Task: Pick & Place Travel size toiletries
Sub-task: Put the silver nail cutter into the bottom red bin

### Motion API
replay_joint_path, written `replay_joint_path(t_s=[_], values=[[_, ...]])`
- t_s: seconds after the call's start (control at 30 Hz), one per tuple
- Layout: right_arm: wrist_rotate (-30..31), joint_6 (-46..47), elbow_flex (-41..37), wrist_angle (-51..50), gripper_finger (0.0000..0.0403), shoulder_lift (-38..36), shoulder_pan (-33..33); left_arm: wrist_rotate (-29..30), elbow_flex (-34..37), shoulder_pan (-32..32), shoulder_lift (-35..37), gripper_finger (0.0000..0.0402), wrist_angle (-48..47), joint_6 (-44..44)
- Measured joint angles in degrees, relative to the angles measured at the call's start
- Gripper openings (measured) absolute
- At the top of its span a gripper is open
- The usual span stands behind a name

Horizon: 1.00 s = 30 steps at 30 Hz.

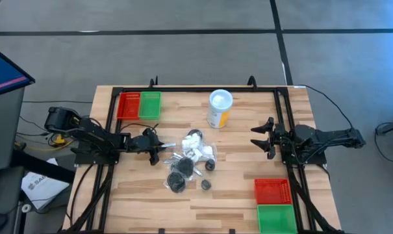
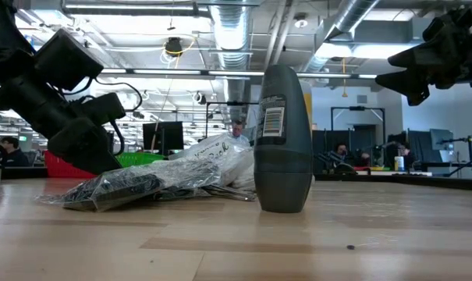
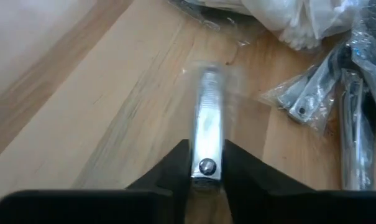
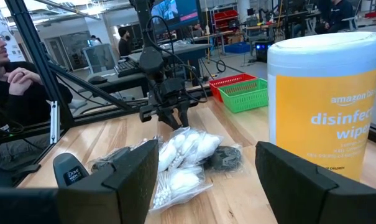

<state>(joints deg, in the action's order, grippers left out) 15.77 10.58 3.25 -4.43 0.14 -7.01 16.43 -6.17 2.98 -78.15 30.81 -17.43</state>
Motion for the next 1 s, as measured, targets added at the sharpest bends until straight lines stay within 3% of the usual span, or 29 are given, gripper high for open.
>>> replay_joint_path(t_s=[0.1, 0.47, 1.0], values=[[0.00, -0.01, 0.00, 0.01, 0.0255, 0.00, 0.00, 0.30, 0.02, 0.00, 0.02, 0.0043, -0.03, -0.02], [0.00, 0.01, 0.00, -0.08, 0.0255, 0.02, 0.00, 1.16, -0.63, 0.02, -0.03, 0.0043, -0.52, -1.36], [2.27, 0.02, 0.00, -0.20, 0.0255, 0.22, 0.00, 1.29, -8.99, 0.00, -0.09, 0.0043, -0.12, 5.00]])
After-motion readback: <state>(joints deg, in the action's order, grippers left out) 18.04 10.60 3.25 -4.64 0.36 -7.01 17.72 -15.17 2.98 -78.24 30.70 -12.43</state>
